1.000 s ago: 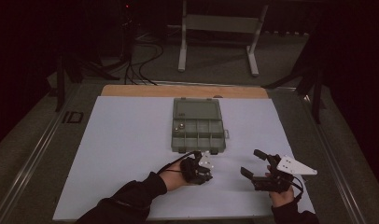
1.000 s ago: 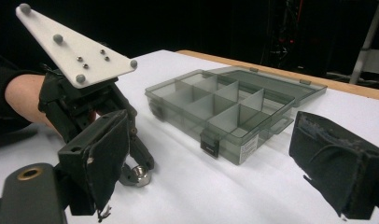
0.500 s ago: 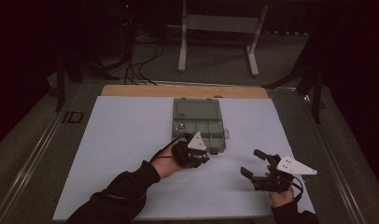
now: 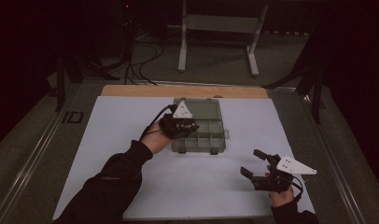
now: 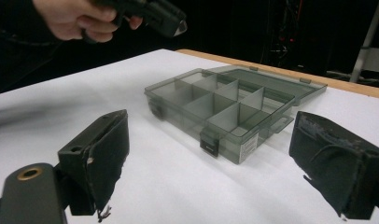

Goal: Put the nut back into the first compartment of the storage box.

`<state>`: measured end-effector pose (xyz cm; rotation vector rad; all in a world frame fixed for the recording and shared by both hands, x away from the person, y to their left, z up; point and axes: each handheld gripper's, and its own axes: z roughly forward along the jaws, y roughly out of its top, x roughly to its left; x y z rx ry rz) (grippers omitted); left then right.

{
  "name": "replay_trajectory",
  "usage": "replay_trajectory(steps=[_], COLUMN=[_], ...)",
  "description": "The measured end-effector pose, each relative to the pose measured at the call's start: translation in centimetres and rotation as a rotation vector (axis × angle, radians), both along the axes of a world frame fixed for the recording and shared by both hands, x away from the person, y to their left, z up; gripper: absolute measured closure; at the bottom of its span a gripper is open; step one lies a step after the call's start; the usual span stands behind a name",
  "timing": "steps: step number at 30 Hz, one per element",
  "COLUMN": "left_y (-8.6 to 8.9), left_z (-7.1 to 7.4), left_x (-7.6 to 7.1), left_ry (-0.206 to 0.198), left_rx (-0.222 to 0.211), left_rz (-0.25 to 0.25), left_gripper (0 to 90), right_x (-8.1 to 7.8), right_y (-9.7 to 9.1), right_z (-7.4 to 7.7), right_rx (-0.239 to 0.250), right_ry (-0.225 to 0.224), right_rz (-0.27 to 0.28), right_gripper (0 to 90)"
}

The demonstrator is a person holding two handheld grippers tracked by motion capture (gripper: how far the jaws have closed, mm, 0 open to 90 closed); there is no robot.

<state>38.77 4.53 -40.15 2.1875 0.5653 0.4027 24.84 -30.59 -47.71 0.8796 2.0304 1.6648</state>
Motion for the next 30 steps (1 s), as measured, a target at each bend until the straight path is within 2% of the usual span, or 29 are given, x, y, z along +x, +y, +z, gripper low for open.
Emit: replay_trajectory(steps=[4,7,11,13,14,16,17,20,23,27,30], left_y=[0.6,1.0,1.5,1.8,1.8,2.2,2.3,2.0,1.6,1.5,1.4], left_z=[0.1,-0.5,-1.9,-2.8,-2.8,-4.1,-4.5,-5.6,-6.5,-7.1,-7.3], left_x=[1.5,2.6,3.8,4.3,4.3,4.9,5.0,5.1,5.2,5.2,4.9], left_ry=[0.006,0.010,0.028,0.050,0.050,0.085,0.096,0.123,0.152,0.179,0.187], left_rx=[-0.004,-0.007,0.003,0.002,0.002,0.008,0.007,0.048,0.066,0.062,0.069], left_rz=[0.047,0.096,0.159,0.179,0.179,0.211,0.213,0.193,0.195,0.222,0.216], left_gripper=[69.5,69.5,69.5,69.5,69.5,69.5,69.5,69.4,69.4,69.2,68.4], right_x=[0.0,0.0,0.0,0.0,0.0,0.0,0.0,0.0,0.0,0.0,0.1], right_y=[0.0,0.0,0.0,0.0,0.0,0.0,0.0,0.0,0.0,0.0,-0.1], right_z=[0.0,0.0,0.0,0.0,0.0,0.0,0.0,0.0,-0.1,-0.1,-0.1], right_rx=[0.000,0.000,0.000,0.001,0.001,0.002,0.003,0.001,-0.004,-0.004,-0.004], right_ry=[0.001,0.002,0.002,0.001,0.001,0.002,0.002,0.006,0.010,0.013,0.012], right_rz=[0.002,0.002,0.003,0.004,0.004,0.002,0.002,0.003,0.004,0.001,0.000], right_gripper=[12.1,12.1,12.1,12.1,12.1,12.1,12.1,12.1,12.1,12.1,12.1])
